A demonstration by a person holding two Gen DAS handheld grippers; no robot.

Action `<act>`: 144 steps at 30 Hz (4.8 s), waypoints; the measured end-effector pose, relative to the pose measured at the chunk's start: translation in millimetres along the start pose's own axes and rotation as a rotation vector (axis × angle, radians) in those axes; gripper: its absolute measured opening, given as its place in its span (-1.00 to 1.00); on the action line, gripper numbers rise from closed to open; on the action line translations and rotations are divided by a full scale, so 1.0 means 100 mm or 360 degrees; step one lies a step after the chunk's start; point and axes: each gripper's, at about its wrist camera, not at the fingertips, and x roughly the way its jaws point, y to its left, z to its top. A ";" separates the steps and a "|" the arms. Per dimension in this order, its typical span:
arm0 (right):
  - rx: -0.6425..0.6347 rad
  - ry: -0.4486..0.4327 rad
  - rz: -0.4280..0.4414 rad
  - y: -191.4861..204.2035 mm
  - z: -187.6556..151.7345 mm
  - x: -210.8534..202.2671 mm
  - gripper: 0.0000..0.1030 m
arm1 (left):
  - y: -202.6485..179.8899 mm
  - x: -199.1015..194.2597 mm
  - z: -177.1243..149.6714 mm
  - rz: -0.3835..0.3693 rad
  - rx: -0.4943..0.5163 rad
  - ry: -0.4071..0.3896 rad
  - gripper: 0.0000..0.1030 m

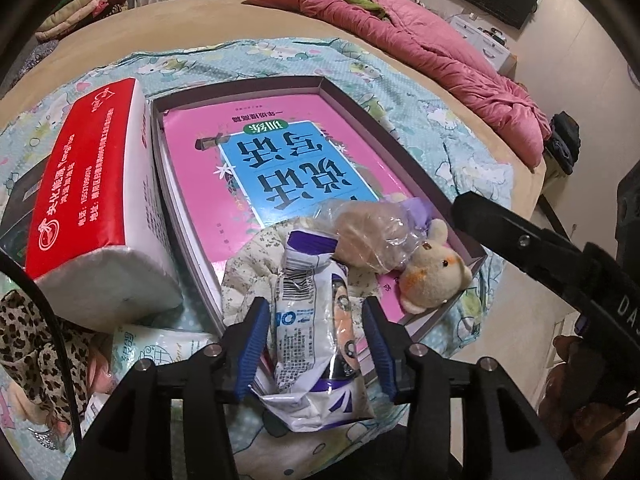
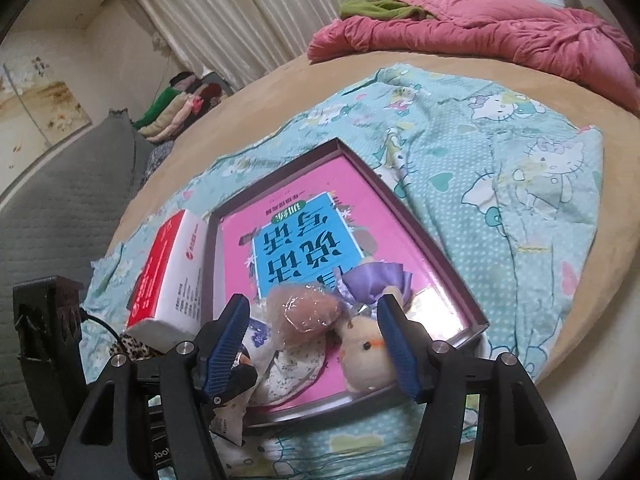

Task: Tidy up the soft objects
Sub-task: 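Lower the wrapped snack packet into the box and open the left tool, then move both open tools back toward the remaining pile beside the box, then grasp the beige plush bear with the left tool while the right tool grasps the green tissue pack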

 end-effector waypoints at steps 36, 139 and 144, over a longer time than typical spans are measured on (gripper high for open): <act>0.0040 -0.0015 0.0027 -0.03 0.01 -0.10 0.34 | 0.02 0.04 0.11 0.0205 0.0160 -0.0109 0.22; -0.0852 0.0371 0.0148 2.18 -1.07 0.26 0.62 | 2.06 -1.61 -0.83 0.0421 -0.0466 -0.0249 0.50; -0.0914 0.0480 0.0152 2.20 -1.25 0.44 0.62 | 2.00 -1.44 -0.82 0.0384 -0.0417 -0.0209 0.50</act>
